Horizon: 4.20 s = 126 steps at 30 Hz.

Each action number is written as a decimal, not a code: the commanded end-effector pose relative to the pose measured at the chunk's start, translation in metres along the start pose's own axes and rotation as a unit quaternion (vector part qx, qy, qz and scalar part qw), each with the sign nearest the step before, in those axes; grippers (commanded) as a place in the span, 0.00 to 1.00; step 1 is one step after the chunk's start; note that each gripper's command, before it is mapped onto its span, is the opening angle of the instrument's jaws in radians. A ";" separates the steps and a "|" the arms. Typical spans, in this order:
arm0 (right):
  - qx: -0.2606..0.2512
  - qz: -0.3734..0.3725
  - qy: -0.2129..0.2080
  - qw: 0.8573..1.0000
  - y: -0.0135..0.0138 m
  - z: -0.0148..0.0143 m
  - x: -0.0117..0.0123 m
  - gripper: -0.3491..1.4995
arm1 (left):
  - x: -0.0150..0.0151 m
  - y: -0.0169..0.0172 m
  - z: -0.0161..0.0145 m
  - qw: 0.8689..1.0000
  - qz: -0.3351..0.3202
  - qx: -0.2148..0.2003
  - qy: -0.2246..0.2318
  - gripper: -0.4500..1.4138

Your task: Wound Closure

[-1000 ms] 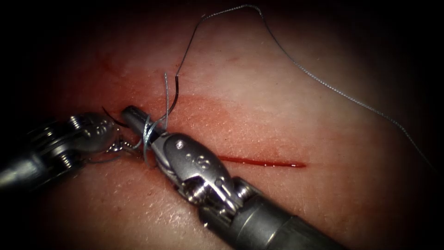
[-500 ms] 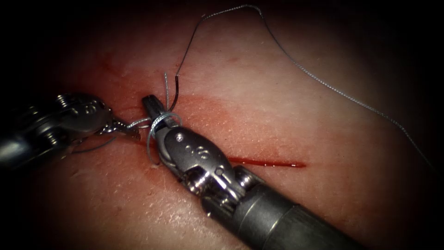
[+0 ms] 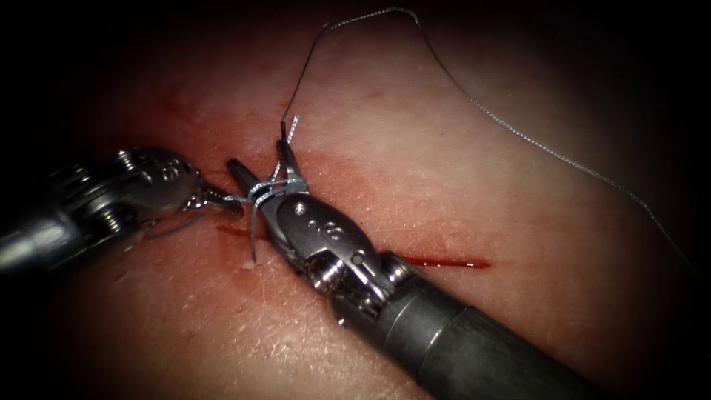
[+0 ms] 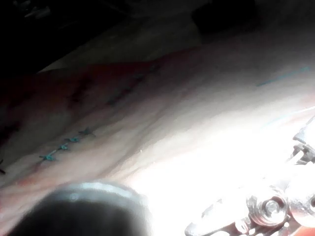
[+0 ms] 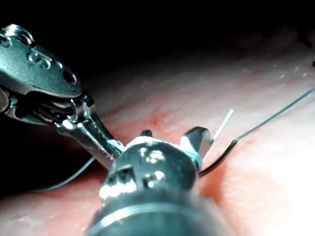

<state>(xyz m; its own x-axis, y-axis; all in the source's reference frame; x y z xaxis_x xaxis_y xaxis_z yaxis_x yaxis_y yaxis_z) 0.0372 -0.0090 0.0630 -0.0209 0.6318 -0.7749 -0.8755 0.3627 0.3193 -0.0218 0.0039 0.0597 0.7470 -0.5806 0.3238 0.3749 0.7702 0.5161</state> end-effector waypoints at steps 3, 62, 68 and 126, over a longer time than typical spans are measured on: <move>-0.005 0.004 0.004 1.000 -0.0001 0.0002 0.0016 0.41 | -0.0011 0.0004 -0.0006 1.000 0.001 -0.003 -0.003 0.00; 0.005 0.053 0.004 0.999 0.0003 0.0006 0.0007 0.00 | -0.0023 0.0027 -0.0054 0.997 -0.012 -0.069 -0.014 0.00; 0.005 0.052 0.005 0.999 0.0004 0.0007 0.0003 0.00 | -0.0026 0.0030 -0.0077 0.995 -0.016 -0.096 -0.030 0.00; 0.134 -0.089 -0.050 0.986 0.0012 -0.0076 -0.0029 0.00 | -0.0104 0.0124 -0.0020 0.950 -0.023 -0.295 0.103 0.00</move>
<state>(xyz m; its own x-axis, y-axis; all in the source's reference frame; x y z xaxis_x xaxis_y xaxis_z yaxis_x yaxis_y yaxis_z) 0.0321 -0.0169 0.0619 0.1997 0.5930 -0.7800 -0.6874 0.6521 0.3198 -0.0237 0.0188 0.0621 0.7972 -0.5947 0.1045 0.5999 0.7997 -0.0253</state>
